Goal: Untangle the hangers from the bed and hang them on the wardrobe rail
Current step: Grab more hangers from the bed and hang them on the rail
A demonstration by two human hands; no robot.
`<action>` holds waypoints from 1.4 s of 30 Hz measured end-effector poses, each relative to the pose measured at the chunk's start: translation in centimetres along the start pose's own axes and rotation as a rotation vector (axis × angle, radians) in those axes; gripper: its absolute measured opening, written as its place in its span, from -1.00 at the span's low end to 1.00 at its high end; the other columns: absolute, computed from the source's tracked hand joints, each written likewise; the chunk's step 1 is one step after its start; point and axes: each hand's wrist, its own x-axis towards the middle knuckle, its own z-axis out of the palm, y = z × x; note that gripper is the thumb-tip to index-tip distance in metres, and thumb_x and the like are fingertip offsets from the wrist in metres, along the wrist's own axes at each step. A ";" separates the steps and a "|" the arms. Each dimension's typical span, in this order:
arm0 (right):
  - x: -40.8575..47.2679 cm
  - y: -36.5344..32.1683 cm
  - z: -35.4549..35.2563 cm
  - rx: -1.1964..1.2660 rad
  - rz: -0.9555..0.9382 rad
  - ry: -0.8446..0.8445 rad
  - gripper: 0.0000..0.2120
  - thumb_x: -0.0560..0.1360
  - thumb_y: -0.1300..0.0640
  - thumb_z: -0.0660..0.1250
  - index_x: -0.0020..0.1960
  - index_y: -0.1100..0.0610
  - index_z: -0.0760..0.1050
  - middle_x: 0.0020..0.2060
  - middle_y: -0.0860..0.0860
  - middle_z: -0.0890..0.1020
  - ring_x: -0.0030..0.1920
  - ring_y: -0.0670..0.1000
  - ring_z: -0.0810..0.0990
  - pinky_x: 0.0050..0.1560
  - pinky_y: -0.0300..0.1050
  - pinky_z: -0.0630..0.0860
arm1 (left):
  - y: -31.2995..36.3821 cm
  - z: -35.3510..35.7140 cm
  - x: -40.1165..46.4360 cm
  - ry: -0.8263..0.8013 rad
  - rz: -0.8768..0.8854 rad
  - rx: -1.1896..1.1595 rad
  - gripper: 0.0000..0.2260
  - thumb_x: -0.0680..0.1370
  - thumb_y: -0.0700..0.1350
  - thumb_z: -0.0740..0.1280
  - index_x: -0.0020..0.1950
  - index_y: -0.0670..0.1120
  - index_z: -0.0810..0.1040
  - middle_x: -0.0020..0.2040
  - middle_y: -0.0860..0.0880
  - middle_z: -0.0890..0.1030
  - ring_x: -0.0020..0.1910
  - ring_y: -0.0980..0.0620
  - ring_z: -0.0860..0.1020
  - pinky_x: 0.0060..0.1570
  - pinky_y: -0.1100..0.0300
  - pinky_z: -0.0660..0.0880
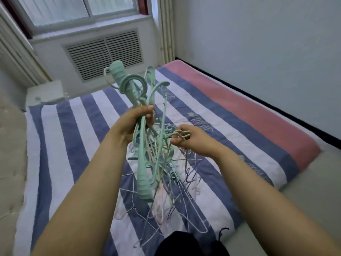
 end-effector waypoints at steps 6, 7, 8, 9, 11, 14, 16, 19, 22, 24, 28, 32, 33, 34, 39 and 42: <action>-4.5 -1.4 1.3 0.110 -0.062 0.213 -0.95 0.52 0.15 0.36 -0.09 0.06 0.49 -0.21 -0.15 0.59 -0.19 -0.22 0.55 0.03 -0.27 0.50 | -1.2 3.8 0.4 0.002 0.074 0.245 -0.82 0.35 -0.12 0.41 -0.09 -0.15 0.55 -0.36 -0.05 0.58 -0.35 0.03 0.54 -0.26 0.21 0.49; -5.4 -1.5 1.5 0.096 -0.064 0.267 -0.90 0.54 0.14 0.33 -0.14 0.03 0.47 -0.26 -0.19 0.57 -0.21 -0.25 0.52 0.01 -0.33 0.48 | -1.3 4.6 0.4 -0.041 0.075 0.275 -0.82 0.37 -0.12 0.39 -0.08 -0.15 0.54 -0.36 -0.05 0.57 -0.34 0.02 0.54 -0.24 0.18 0.48; -6.3 -1.4 1.5 0.083 -0.056 0.318 -0.87 0.55 0.12 0.31 -0.17 0.01 0.45 -0.30 -0.22 0.55 -0.24 -0.28 0.50 -0.03 -0.38 0.45 | -1.5 5.5 0.4 -0.092 0.065 0.308 -0.84 0.38 -0.12 0.38 -0.08 -0.14 0.54 -0.36 -0.05 0.56 -0.34 0.02 0.53 -0.26 0.17 0.45; -7.3 -1.5 1.4 0.077 -0.041 0.367 -0.87 0.55 0.11 0.31 -0.17 0.01 0.44 -0.32 -0.22 0.55 -0.26 -0.30 0.50 -0.07 -0.41 0.44 | -1.7 6.6 0.5 -0.154 0.046 0.336 -0.85 0.40 -0.13 0.37 -0.08 -0.14 0.53 -0.38 -0.05 0.55 -0.36 0.03 0.52 -0.30 0.19 0.43; -8.8 -1.5 0.8 0.056 -0.007 0.428 -0.90 0.53 0.10 0.34 -0.13 0.04 0.44 -0.29 -0.19 0.54 -0.27 -0.31 0.50 -0.10 -0.39 0.44 | -2.2 8.7 0.4 -0.271 0.009 0.350 -0.88 0.41 -0.14 0.36 -0.12 -0.15 0.51 -0.39 -0.05 0.55 -0.40 0.06 0.50 -0.37 0.25 0.42; -11.4 -1.0 -0.1 -0.014 0.063 0.520 -0.84 0.48 0.10 0.41 -0.21 -0.02 0.44 -0.30 -0.19 0.53 -0.29 -0.29 0.49 -0.13 -0.30 0.43 | -3.8 12.5 0.2 -0.407 -0.062 0.331 -0.89 0.40 -0.15 0.37 -0.15 -0.16 0.51 -0.32 -0.07 0.59 -0.32 0.02 0.54 -0.33 0.26 0.50; -13.6 -0.8 -0.8 -0.024 0.111 0.587 -0.80 0.46 0.09 0.43 -0.25 -0.02 0.44 -0.32 -0.18 0.52 -0.32 -0.28 0.48 -0.18 -0.31 0.41 | -5.0 14.8 -0.3 -0.495 -0.114 0.274 -0.86 0.40 -0.17 0.40 -0.12 -0.16 0.49 -0.29 -0.06 0.58 -0.26 -0.02 0.55 -0.25 0.20 0.53; -17.6 -0.5 -2.1 -0.134 0.240 0.699 -0.80 0.47 -0.02 0.42 -0.20 0.06 0.47 -0.30 -0.08 0.54 -0.31 -0.17 0.46 -0.23 -0.18 0.40 | -6.7 18.7 -1.5 -0.653 -0.087 0.312 -0.89 0.44 -0.19 0.35 -0.09 -0.15 0.47 -0.31 -0.05 0.51 -0.30 0.02 0.49 -0.29 0.21 0.47; -22.2 0.1 -3.4 -0.084 0.285 0.810 -0.77 0.44 -0.06 0.43 -0.19 0.06 0.47 -0.29 -0.04 0.56 -0.28 -0.06 0.49 -0.18 -0.02 0.52 | -8.4 22.9 -2.8 -0.732 -0.079 0.376 -0.83 0.42 -0.18 0.37 -0.02 -0.16 0.48 -0.31 -0.02 0.54 -0.34 0.09 0.53 -0.31 0.22 0.48; -25.9 -0.1 -4.5 0.050 0.238 0.933 -0.82 0.44 0.04 0.45 -0.18 0.08 0.48 -0.32 -0.06 0.55 -0.31 -0.10 0.49 -0.27 -0.10 0.51 | -9.9 25.5 -3.4 -0.767 -0.097 0.408 -0.79 0.41 -0.18 0.39 0.00 -0.18 0.48 -0.28 -0.03 0.54 -0.32 0.09 0.55 -0.23 0.16 0.48; -34.4 -0.8 -7.0 0.118 0.159 1.098 -0.89 0.48 0.20 0.41 -0.12 0.26 0.54 -0.39 -0.16 0.55 -0.41 -0.28 0.46 -0.34 -0.39 0.41 | -13.3 30.3 -5.1 -0.742 -0.182 0.317 -0.86 0.46 -0.18 0.40 -0.04 -0.19 0.52 -0.24 -0.07 0.56 -0.30 0.07 0.57 -0.11 0.09 0.47; -41.7 -1.1 -9.0 0.099 0.073 1.246 -0.98 0.49 0.20 0.39 -0.12 0.12 0.57 -0.43 -0.22 0.57 -0.36 -0.29 0.50 -0.20 -0.38 0.42 | -17.1 35.8 -8.3 -0.691 -0.356 0.023 -0.93 0.43 -0.15 0.37 -0.22 -0.13 0.61 -0.31 -0.03 0.58 -0.29 0.02 0.55 -0.11 0.13 0.53; -43.1 -1.3 -9.2 0.084 0.094 1.208 -0.97 0.50 0.20 0.38 -0.07 0.15 0.58 -0.40 -0.20 0.57 -0.37 -0.30 0.49 -0.22 -0.38 0.42 | -18.0 37.4 -9.4 -0.691 -0.411 -0.052 -0.94 0.42 -0.15 0.37 -0.22 -0.11 0.61 -0.33 -0.01 0.57 -0.33 0.05 0.55 -0.17 0.18 0.53; -44.3 -1.0 -9.2 0.072 0.124 1.144 -0.90 0.50 0.20 0.38 0.00 0.19 0.57 -0.36 -0.18 0.57 -0.37 -0.30 0.49 -0.24 -0.39 0.42 | -18.8 38.9 -10.6 -0.697 -0.461 -0.114 -0.96 0.39 -0.16 0.39 -0.19 -0.11 0.62 -0.35 0.01 0.56 -0.36 0.07 0.54 -0.22 0.22 0.52; -51.1 0.8 -8.6 0.246 0.211 0.964 -0.77 0.48 0.21 0.40 0.12 0.18 0.50 -0.19 -0.10 0.60 -0.22 -0.30 0.58 -0.17 -0.43 0.46 | -22.9 45.6 -16.5 -0.817 -0.606 -0.137 -0.58 0.22 -0.11 0.61 0.02 -0.12 0.60 -0.34 0.02 0.56 -0.33 0.06 0.55 -0.28 0.22 0.54; -56.3 1.4 -8.6 0.269 0.172 1.006 -0.79 0.45 0.26 0.41 0.07 0.15 0.53 -0.10 -0.05 0.64 -0.11 -0.20 0.62 -0.06 -0.33 0.50 | -25.0 48.5 -19.0 -0.880 -0.556 0.070 -0.58 0.28 -0.07 0.53 0.06 -0.18 0.56 -0.22 -0.13 0.53 -0.30 -0.02 0.54 -0.28 0.16 0.54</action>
